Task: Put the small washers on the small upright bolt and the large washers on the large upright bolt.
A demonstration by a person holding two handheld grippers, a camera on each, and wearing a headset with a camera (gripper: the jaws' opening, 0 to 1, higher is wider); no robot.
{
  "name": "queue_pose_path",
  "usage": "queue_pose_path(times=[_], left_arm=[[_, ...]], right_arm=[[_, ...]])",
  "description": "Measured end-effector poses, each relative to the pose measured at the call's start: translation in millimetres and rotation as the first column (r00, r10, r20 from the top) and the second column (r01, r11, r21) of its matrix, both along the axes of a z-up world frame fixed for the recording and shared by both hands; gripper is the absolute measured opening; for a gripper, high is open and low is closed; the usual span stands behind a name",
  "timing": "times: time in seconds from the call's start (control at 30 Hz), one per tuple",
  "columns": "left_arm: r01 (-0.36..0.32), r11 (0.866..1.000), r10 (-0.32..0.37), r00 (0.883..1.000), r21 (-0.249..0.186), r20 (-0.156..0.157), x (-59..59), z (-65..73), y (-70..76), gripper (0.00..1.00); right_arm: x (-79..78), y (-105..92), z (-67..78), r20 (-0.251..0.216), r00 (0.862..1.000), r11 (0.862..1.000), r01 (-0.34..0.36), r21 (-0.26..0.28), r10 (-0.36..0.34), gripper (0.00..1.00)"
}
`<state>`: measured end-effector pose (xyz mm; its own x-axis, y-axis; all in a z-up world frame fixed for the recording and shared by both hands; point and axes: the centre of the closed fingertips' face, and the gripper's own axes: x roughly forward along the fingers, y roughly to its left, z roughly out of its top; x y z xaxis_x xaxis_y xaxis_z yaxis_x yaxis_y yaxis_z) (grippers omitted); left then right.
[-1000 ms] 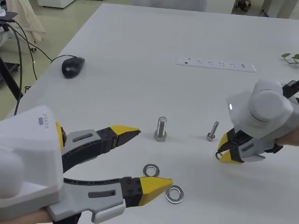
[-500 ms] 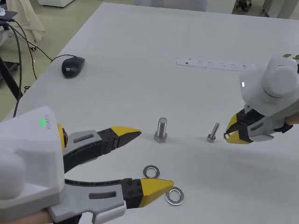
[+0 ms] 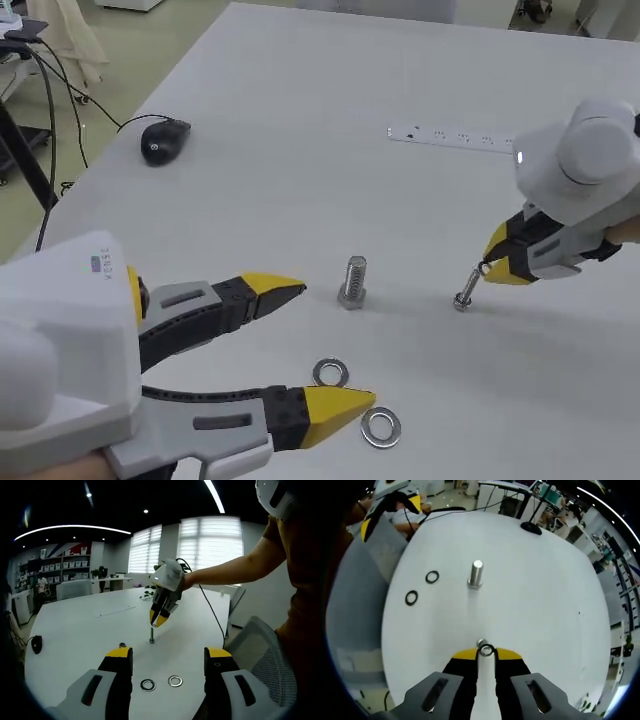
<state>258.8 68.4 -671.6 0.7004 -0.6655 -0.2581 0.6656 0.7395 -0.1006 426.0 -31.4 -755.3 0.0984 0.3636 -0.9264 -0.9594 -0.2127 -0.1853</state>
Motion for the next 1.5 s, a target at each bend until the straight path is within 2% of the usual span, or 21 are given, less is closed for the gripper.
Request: queue_pose_path(times=[0.23, 0.63, 1.07, 1.5], left_arm=[[-0.004, 1.000, 0.004, 1.000, -0.002, -0.001, 1.8, -0.8, 1.5, 0.57], [-0.013, 1.000, 0.013, 1.000, -0.005, -0.006, 1.9, -2.2, 3.9, 0.57], [-0.021, 1.000, 0.020, 1.000, -0.005, -0.013, 2.3, -4.3, 5.8, 0.57], [-0.022, 1.000, 0.022, 0.999, -0.007, -0.029, 1.7, -9.0, 5.4, 0.57]], right_arm=[[2.7, 3.8, -3.4, -0.006, 1.000, 1.000, -0.006, -0.001, 0.006, 0.12], [4.8, 4.4, -15.7, -0.016, 1.000, 0.999, -0.017, -0.035, 0.017, 0.12], [4.5, 5.7, -36.8, -0.035, 0.999, 0.998, -0.028, -0.058, 0.026, 0.13], [4.2, 1.7, -53.5, -0.050, 0.998, 0.998, -0.031, -0.056, 0.028, 0.13]])
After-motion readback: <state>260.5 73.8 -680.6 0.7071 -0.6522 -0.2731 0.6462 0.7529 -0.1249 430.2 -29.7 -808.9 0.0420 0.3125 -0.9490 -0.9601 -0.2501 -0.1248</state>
